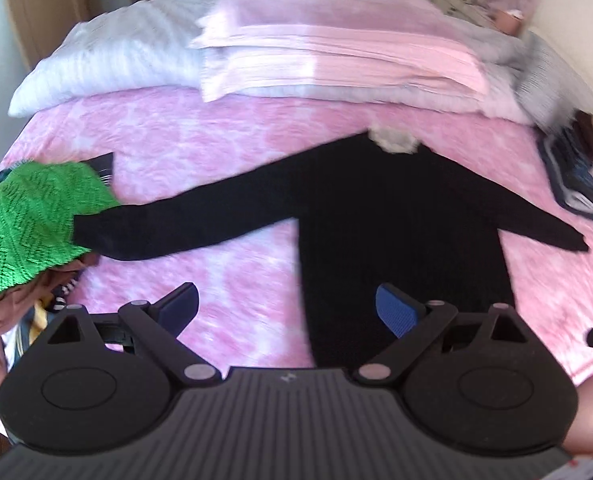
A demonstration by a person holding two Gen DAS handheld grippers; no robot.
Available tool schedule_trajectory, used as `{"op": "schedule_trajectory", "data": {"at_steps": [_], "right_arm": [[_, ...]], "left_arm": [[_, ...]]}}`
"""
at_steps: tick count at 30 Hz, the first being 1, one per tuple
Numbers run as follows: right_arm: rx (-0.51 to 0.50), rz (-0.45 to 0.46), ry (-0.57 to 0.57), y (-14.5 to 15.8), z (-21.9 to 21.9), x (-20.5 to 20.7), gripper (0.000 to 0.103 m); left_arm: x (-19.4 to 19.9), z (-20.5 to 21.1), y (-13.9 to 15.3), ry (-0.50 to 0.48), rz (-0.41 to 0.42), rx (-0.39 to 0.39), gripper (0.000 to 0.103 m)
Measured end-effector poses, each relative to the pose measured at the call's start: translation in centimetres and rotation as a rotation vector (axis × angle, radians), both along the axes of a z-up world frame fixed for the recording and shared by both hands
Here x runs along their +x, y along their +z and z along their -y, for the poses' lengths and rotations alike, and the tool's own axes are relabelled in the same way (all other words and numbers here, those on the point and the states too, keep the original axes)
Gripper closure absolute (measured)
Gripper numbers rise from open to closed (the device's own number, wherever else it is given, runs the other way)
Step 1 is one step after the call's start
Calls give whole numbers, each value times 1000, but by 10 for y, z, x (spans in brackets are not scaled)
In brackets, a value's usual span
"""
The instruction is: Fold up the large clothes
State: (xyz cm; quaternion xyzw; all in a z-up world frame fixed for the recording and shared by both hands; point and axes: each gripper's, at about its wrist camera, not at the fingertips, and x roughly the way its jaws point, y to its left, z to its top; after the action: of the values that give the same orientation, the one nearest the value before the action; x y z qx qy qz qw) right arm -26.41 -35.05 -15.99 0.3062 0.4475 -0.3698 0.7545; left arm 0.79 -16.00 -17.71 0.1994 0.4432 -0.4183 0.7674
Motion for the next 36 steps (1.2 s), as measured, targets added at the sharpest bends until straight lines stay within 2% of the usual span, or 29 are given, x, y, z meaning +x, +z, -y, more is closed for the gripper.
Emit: {"op": "schedule_trajectory", "data": {"at_steps": [5,7,11,15,18,19,21,23,25,27,28,29,30,33,36], "right_arm": [[-7,-17,-56,-21,20,23,49],[-22,-24,-80,-30,28,30,49],[-42,-49,-128,-50,52,42,49],[-52,-80,-167,-68,74,50,49],[-39,-105,-159,-84,85,57,49],[-33,-117,-151,-91,88,59,49],[-19,-149,-130,-105,91,63,49],[-10,-159,-101,-115,92,65,49],[-8,-162,-69,-124,93,66,49],[-4,-169,-43,-131,95,66,49],[0,-169,-34,-135,97,65,49],[5,-165,-26,-138,101,63,49],[8,-157,-21,-139,104,62,49],[10,-131,-15,-143,120,53,49],[-6,-109,-21,-141,140,38,49]], "left_arm": [[73,-13,-52,121,-41,19,15],[101,-24,-77,195,-64,-5,17],[154,-42,-126,370,-128,-49,31],[201,-51,-170,540,-148,-113,34],[228,-51,-197,627,-143,-125,35],[235,-48,-206,646,-136,-104,35],[248,-45,-223,670,-132,-81,41],[258,-45,-236,717,-161,-101,46],[265,-49,-246,769,-198,-155,52],[268,-51,-252,816,-227,-203,69],[269,-53,-253,841,-243,-223,73],[269,-55,-254,866,-254,-240,87],[268,-56,-254,886,-270,-259,94],[260,-54,-239,927,-272,-302,97],[245,-32,-205,878,-171,-310,97]]}}
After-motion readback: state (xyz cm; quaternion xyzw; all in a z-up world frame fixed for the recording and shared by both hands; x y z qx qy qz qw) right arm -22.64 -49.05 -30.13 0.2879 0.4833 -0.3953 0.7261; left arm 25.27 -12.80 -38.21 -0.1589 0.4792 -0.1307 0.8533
